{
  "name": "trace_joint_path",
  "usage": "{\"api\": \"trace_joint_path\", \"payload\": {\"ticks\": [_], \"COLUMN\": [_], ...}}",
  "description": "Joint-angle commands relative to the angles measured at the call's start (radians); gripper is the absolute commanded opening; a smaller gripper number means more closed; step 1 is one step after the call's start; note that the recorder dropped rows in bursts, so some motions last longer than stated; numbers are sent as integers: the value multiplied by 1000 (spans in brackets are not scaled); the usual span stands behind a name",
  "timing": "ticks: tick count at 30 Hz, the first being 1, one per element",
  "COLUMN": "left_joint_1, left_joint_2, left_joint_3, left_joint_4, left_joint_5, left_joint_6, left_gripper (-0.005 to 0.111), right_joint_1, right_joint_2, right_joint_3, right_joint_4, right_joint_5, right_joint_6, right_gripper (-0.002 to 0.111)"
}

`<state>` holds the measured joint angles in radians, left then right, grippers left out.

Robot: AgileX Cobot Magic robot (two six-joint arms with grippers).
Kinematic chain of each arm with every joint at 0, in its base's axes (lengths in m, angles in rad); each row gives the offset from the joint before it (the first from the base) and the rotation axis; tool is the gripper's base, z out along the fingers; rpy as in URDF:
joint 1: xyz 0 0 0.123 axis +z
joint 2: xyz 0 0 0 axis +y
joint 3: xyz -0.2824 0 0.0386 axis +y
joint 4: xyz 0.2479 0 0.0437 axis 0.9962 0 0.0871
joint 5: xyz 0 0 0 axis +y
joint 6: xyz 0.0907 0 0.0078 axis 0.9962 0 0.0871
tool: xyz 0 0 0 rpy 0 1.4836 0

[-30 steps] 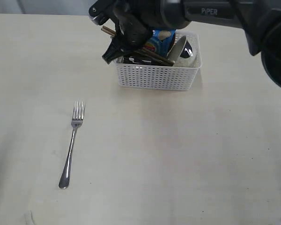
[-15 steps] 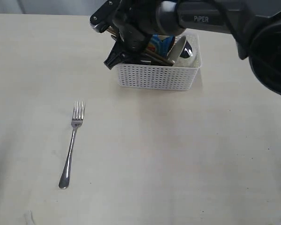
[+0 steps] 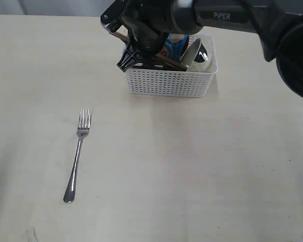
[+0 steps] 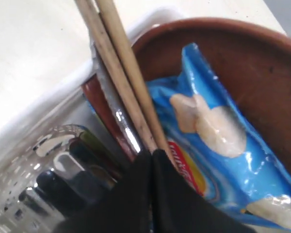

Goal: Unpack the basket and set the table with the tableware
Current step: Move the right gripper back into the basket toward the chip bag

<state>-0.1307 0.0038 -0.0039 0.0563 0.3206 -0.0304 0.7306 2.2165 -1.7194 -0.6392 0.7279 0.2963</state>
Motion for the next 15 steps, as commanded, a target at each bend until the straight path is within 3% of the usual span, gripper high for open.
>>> {"api": "trace_joint_path", "payload": {"ticks": [1,3,8,10,15], "left_joint_1": [1,1,1,1,1], "left_joint_2": [-4,-4,-4,-4,-4], "left_joint_3": [4,4,4,4,4], "left_joint_4": [-2,-2,-2,-2,-2], "left_joint_5": [0,0,0,0,0], "left_joint_6": [0,0,0,0,0], "left_gripper": [0,0,0,0,0], "right_joint_1": [1,1,1,1,-1], "right_joint_2": [-32,-36,-36,-36,-11], "right_joint_3": [0,0,0,0,0], "right_joint_4": [33,86,111,82,50], "right_joint_5": [-9,-18,-23,-26,-24], "right_joint_6": [-38,-87,-122,-113,-87], "right_gripper": [3,13,61,64,59]}}
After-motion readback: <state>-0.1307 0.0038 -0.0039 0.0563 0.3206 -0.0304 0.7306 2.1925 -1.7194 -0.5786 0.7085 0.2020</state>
